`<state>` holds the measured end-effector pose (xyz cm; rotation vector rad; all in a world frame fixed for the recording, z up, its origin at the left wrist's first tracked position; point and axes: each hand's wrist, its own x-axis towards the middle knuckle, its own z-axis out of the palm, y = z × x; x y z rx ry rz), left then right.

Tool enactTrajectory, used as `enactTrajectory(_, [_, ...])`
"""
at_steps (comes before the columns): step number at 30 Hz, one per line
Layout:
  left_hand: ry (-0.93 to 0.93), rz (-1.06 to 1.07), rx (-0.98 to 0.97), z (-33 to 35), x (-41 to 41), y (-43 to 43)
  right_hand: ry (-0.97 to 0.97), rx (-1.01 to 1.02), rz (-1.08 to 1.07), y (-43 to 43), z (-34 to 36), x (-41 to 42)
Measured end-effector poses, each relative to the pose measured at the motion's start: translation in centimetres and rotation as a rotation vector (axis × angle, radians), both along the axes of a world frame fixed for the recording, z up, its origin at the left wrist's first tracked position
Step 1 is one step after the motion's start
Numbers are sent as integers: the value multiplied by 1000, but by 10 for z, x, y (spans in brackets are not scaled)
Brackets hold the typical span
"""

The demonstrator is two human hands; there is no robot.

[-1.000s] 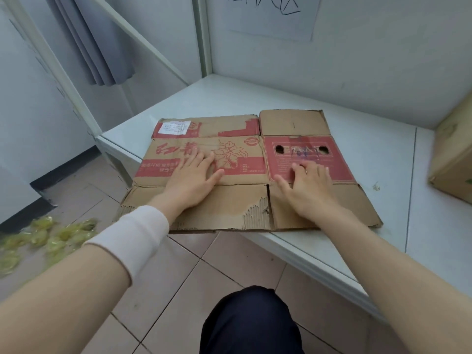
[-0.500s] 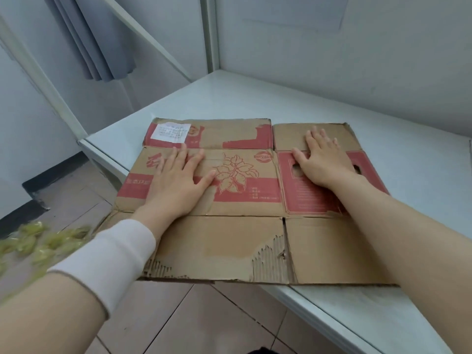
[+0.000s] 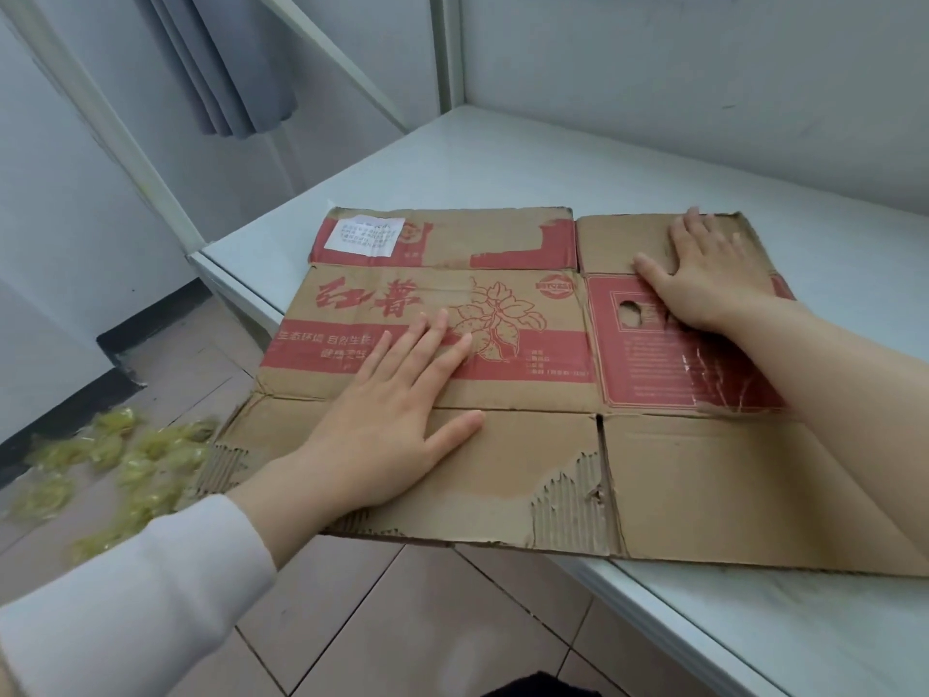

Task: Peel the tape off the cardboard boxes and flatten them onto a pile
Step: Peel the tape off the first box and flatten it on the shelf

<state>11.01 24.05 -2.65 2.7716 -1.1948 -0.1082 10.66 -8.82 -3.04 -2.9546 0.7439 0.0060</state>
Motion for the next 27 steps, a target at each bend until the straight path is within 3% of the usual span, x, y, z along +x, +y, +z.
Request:
enactTrajectory(12, [-10,0,-58,-9,1,0,-60,-7,-9,3,0,-4])
enactTrajectory(17, [32,156,-40,5,-16,5,-174,180,-160,14,24,-32])
enactTrajectory(24, [229,893,-571,5,-87,50,-79,240,-519,22,46,-114])
enactTrajectory(25, [329,994,-659,4,-93,52,-24,243,-544,24,46,-122])
enactTrajectory(27, [727,1156,-977,2,-98,52,40,252,-572,27,43,-134])
